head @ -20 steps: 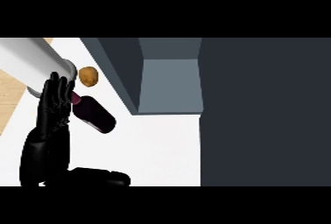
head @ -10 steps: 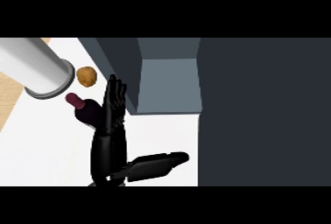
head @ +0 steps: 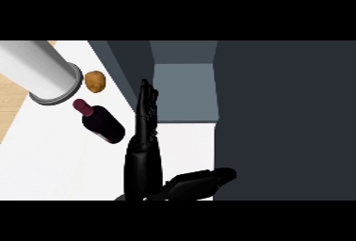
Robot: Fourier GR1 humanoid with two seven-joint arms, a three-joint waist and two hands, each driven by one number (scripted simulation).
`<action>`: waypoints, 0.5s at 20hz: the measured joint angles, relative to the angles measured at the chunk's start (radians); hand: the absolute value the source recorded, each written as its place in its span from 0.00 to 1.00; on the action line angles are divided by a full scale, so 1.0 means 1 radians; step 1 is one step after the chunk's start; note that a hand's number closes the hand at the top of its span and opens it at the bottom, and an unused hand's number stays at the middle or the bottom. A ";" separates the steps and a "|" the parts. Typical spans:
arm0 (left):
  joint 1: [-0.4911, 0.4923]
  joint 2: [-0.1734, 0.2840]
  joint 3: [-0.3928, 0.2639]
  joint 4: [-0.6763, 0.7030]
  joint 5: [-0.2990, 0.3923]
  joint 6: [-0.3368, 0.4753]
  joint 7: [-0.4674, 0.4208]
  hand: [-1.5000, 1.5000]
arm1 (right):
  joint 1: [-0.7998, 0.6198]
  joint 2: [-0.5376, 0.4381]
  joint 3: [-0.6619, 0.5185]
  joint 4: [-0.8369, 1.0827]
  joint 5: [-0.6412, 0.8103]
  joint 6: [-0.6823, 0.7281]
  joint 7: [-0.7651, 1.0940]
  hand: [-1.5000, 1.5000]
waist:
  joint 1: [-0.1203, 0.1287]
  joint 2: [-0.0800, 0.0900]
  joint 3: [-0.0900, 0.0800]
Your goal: Pick up the wine, place it into the cabinet and close the cabinet
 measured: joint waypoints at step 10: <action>-0.021 0.004 -0.055 -0.087 -0.169 0.074 0.201 0.00 | -0.062 0.008 -0.003 -0.011 0.005 -0.039 0.081 0.00 | 0.006 -0.002 0.000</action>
